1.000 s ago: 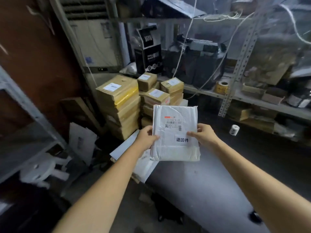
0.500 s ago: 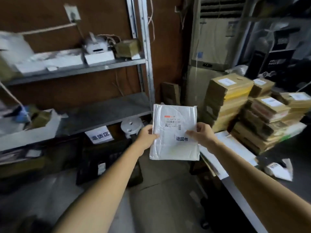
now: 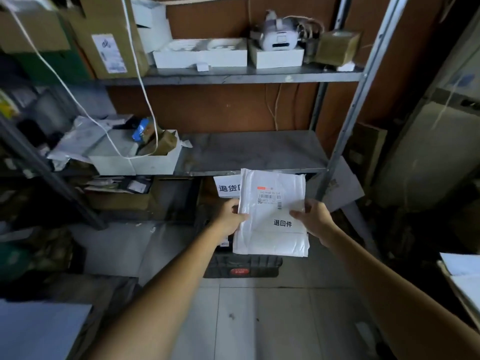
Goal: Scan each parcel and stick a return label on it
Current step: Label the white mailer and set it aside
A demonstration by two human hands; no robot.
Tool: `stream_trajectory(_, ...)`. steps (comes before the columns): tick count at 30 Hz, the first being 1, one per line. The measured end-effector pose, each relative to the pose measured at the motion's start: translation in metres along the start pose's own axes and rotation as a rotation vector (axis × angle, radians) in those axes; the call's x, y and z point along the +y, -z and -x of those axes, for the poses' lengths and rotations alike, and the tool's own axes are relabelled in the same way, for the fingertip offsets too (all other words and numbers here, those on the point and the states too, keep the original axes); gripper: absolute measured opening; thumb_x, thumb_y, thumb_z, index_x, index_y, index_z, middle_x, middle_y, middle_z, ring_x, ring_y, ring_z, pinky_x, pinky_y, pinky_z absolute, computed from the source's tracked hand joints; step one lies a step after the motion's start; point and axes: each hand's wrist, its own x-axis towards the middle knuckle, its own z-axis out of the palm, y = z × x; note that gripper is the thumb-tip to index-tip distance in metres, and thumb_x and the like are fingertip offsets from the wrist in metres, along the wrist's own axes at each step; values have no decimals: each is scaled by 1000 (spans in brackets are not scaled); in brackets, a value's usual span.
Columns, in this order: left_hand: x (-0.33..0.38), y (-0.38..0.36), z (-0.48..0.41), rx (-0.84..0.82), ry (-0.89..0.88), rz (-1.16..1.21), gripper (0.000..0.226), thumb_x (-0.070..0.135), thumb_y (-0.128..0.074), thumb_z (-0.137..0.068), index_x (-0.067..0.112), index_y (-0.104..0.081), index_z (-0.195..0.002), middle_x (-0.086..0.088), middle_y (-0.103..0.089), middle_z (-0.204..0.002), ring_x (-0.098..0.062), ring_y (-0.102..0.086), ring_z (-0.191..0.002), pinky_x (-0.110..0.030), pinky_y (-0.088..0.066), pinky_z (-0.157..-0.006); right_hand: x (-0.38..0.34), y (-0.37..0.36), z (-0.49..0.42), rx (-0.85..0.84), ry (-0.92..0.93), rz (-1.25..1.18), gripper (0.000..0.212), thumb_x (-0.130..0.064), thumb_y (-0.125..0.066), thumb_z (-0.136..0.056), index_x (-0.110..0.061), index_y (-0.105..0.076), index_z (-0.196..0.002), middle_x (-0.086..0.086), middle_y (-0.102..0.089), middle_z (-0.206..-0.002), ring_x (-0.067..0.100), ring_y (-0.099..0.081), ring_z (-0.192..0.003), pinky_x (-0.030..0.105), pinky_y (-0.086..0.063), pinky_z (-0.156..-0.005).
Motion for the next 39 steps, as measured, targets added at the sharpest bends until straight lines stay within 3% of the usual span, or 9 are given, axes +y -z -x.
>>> stream_trajectory(2, -10, 27, -19, 23, 18, -11, 38, 11, -65, -90, 17, -56, -127, -9, -64, -117, -29, -64, -103, -43, -55, -81, -8, -33, -19, -15, 12, 6, 29, -20, -76, -86, -15, -64, -112, -6, -68, -92, 8, -65, -79, 18, -49, -58)
stream_trajectory(6, -33, 60, -63, 73, 68, -61, 37, 11, -67, -89, 16, -57, -124, -11, -65, -111, -30, -65, -101, -46, -57, -84, -12, -79, -65, -57, -21, 44, 36, -22, -77, -84, -14, -63, -116, -4, -67, -94, 18, -68, -88, 36, -59, -82)
stream_trajectory(12, -70, 59, -152, 85, 150, -32, 40, 11, -66, -89, 17, -56, -127, -7, -65, -105, -25, -65, -94, -39, -56, -75, 11, -120, -152, -84, -74, 63, 41, -23, -77, -84, -12, -61, -120, 2, -68, -102, 18, -65, -89, 28, -55, -79)
stream_trajectory(16, -102, 50, -211, 131, 232, 5, 42, 9, -67, -87, 18, -55, -126, -5, -66, -104, -26, -66, -94, -48, -57, -83, 39, -148, -218, -144, -91, 90, 42, -21, -76, -85, -11, -62, -124, 7, -69, -114, 17, -63, -89, 24, -50, -74)
stream_trajectory(21, -149, 51, -281, 178, 286, -50, 32, 11, -68, -86, 23, -60, -115, -2, -69, -107, -23, -66, -96, -42, -56, -86, 79, -203, -297, -232, -151, 114, 49, -23, -77, -85, -9, -59, -128, 10, -67, -120, 25, -66, -99, 35, -55, -85)
stream_trajectory(25, -211, 57, -341, 199, 307, -53, 27, 7, -68, -87, 17, -64, -112, 2, -67, -100, -15, -66, -92, -23, -50, -68, 117, -259, -348, -270, -139, 129, 46, -21, -77, -84, -15, -64, -127, 7, -72, -115, 24, -68, -100, 33, -55, -87)
stream_trajectory(30, -305, 68, -422, 206, 345, 1, 30, -1, -68, -83, 22, -64, -101, -6, -71, -103, -26, -68, -97, -48, -54, -92, 182, -338, -409, -277, -151, 154, 42, -21, -76, -83, -18, -65, -124, 3, -72, -110, 21, -68, -98, 35, -55, -89)
stream_trajectory(36, -440, 68, -514, 201, 355, -9, 33, -1, -67, -85, 10, -61, -116, -16, -69, -111, -28, -66, -95, -43, -54, -90, 284, -440, -473, -236, -216, 171, 33, -19, -76, -85, -11, -67, -115, -1, -69, -95, 11, -61, -77, 21, -48, -68)
stream_trajectory(39, -501, 64, -548, 190, 376, -65, 39, 6, -67, -87, 9, -57, -125, -14, -68, -113, -32, -65, -102, -48, -52, -92, 328, -483, -496, -251, -237, 185, 36, -21, -75, -85, -11, -66, -118, 5, -71, -107, 19, -65, -88, 29, -53, -79)
